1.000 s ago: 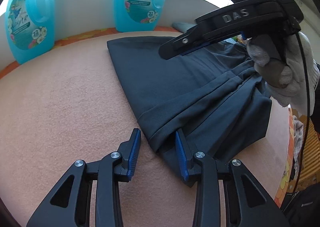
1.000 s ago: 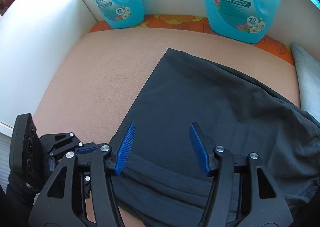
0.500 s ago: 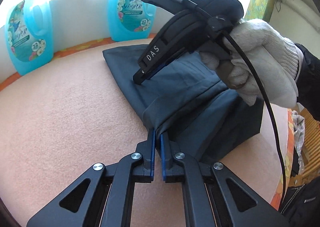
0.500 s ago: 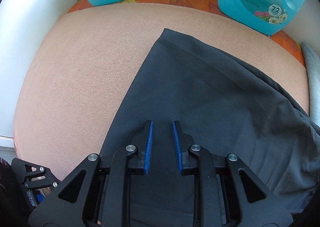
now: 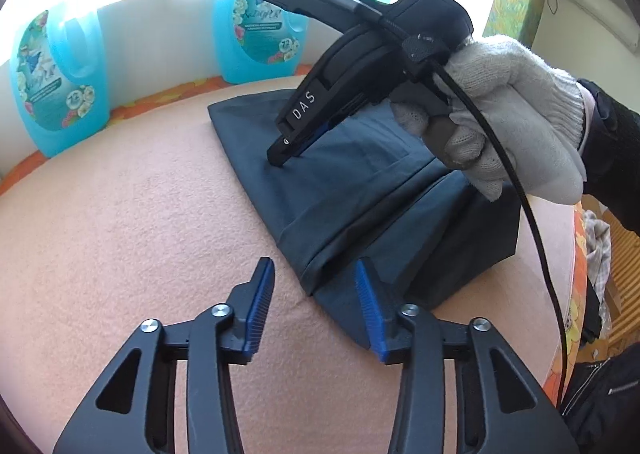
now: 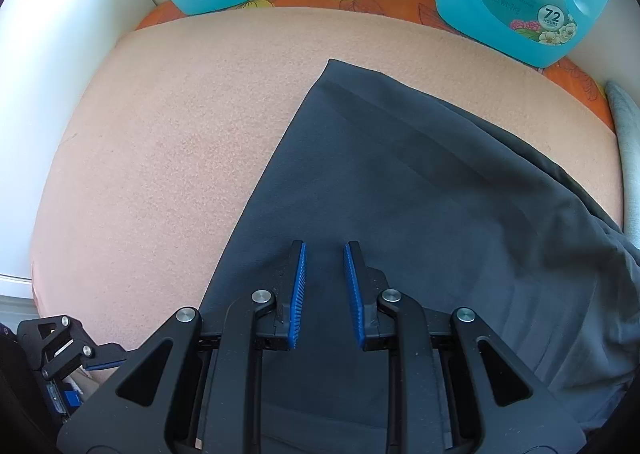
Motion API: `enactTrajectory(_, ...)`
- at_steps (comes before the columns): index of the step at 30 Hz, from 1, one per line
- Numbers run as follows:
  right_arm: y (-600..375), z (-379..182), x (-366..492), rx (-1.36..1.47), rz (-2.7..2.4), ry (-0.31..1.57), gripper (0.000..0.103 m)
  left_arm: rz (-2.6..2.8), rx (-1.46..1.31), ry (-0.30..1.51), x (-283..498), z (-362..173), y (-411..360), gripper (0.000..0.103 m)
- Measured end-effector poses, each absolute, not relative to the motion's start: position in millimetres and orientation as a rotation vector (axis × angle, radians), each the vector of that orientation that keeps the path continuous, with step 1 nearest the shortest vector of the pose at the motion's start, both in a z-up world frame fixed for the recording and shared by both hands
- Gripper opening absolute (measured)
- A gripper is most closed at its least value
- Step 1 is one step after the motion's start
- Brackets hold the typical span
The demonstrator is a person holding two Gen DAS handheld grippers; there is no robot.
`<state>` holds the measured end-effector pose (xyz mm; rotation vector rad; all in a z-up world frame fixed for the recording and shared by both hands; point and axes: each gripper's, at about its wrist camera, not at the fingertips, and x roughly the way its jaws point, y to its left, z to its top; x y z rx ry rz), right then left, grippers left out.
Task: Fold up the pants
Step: 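Close the left tool on the folded edge while the right tool pinches the fabric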
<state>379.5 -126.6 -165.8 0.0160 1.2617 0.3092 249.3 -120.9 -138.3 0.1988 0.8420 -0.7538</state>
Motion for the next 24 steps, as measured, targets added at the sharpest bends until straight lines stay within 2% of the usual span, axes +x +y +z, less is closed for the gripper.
enactTrajectory(7, -126.3, -167.3, 380.0, 0.018, 0.318, 1.259, 0.021, -0.761, 0.184, 0.878, 271.6, -154.5, -137.2, 0.044)
enactTrajectory(9, -127.6, -167.3, 379.8, 0.023, 0.321, 1.259, 0.021, -0.785, 0.153, 0.883, 273.4, -154.5, -136.7, 0.006)
enactTrajectory(15, -128.2, -168.1, 380.2, 0.031, 0.317, 1.260, 0.021, -0.744, 0.187, 0.796, 244.9, -142.6, -128.9, 0.004)
enactTrajectory(24, -128.3, -165.6, 379.4, 0.052, 0.316, 1.261, 0.021, -0.746, 0.214, 0.808, 221.6, -141.7, -113.8, 0.003)
